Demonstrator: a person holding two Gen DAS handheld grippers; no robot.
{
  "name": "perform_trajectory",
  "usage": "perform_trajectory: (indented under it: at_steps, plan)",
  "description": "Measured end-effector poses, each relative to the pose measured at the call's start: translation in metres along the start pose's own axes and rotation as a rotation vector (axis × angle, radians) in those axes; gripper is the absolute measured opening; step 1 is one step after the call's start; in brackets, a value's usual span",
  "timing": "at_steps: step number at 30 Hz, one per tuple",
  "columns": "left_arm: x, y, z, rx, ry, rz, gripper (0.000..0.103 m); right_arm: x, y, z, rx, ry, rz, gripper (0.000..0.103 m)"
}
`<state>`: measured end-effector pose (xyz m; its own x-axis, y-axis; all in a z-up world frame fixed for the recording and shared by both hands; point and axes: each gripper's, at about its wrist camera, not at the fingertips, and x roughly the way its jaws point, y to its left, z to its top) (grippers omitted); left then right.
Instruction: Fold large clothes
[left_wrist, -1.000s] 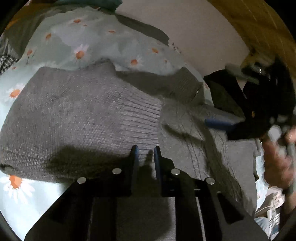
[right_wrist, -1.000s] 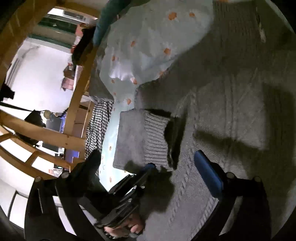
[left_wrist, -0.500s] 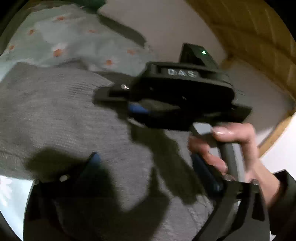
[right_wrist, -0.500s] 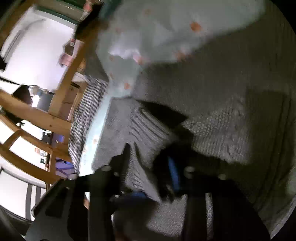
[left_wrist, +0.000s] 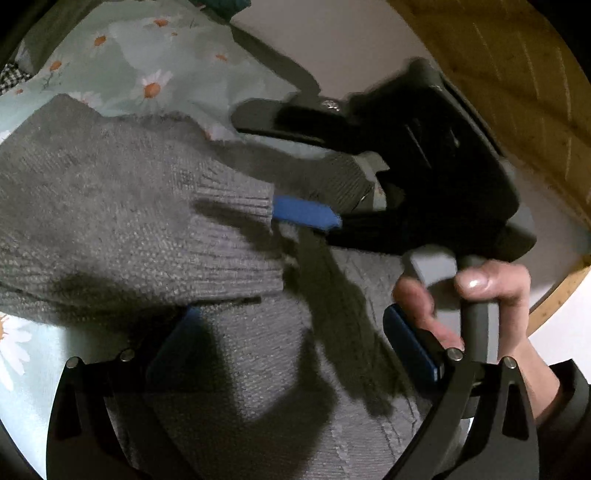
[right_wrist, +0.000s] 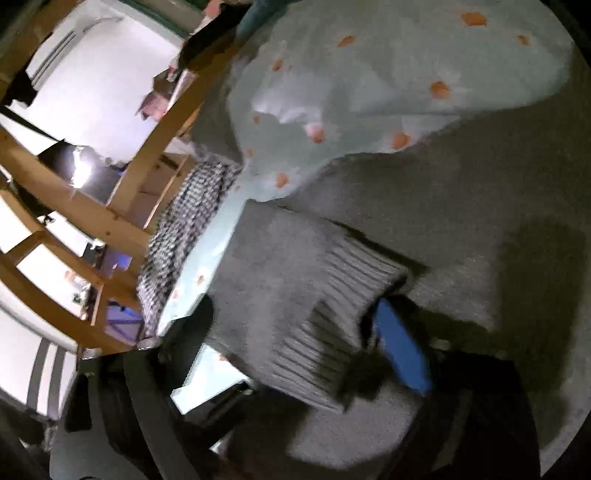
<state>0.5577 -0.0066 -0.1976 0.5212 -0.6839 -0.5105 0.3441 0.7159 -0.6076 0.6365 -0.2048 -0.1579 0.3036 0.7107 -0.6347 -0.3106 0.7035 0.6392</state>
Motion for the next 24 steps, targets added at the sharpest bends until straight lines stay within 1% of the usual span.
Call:
perform_trajectory:
  at_steps: [1,2,3,5,7,9,11,13,15,17,19,20,22,23,24]
  plan:
    - [0.0,0.0,0.0,-0.002,0.001,-0.001,0.097,0.006,0.004,0.002,-0.031,0.031,-0.031,0.02]
    - [0.0,0.0,-0.001,-0.004,-0.002,-0.008,0.097,0.008,0.006,0.004,-0.047,0.034,-0.036,0.012]
    - [0.0,-0.001,-0.002,-0.008,-0.003,-0.013,0.097,0.007,0.007,0.005,-0.054,0.019,-0.013,0.008]
    - [-0.003,0.0,-0.005,-0.011,-0.005,-0.018,0.097,-0.007,0.005,0.005,-0.042,-0.049,0.064,0.005]
    - [-0.005,0.005,-0.003,-0.013,-0.009,-0.025,0.098,-0.025,0.002,0.008,0.001,-0.143,0.147,0.004]
    - [-0.008,0.005,-0.005,-0.021,-0.022,-0.046,0.097,-0.046,0.0,0.012,0.03,-0.218,0.218,0.004]
    - [-0.013,0.006,-0.007,-0.028,-0.047,-0.067,0.097,-0.062,-0.001,0.015,0.044,-0.261,0.243,0.004]
    - [-0.017,0.004,-0.007,-0.018,-0.083,-0.089,0.097,-0.081,-0.004,0.018,0.052,-0.291,0.242,0.004]
    - [-0.026,-0.006,-0.013,0.028,-0.118,-0.11,0.097,-0.104,-0.009,0.018,0.052,-0.328,0.233,0.004]
    - [-0.028,-0.017,-0.017,0.082,-0.129,-0.109,0.097,-0.129,-0.019,0.015,0.066,-0.376,0.237,0.004]
    - [-0.032,-0.032,-0.024,0.15,-0.132,-0.094,0.098,-0.164,-0.034,0.007,0.082,-0.426,0.235,0.004]
    - [-0.043,-0.037,-0.031,0.194,-0.132,-0.08,0.098,-0.182,-0.041,0.004,0.086,-0.451,0.225,0.004]
    - [-0.037,-0.047,-0.033,0.255,-0.122,-0.055,0.098,-0.212,-0.055,-0.005,0.101,-0.487,0.21,0.004]
    - [-0.037,-0.052,-0.037,0.278,-0.105,-0.034,0.098,-0.223,-0.061,-0.01,0.107,-0.503,0.196,0.004]
    - [-0.035,-0.053,-0.039,0.281,-0.094,-0.023,0.098,-0.237,-0.068,-0.015,0.113,-0.519,0.182,0.004]
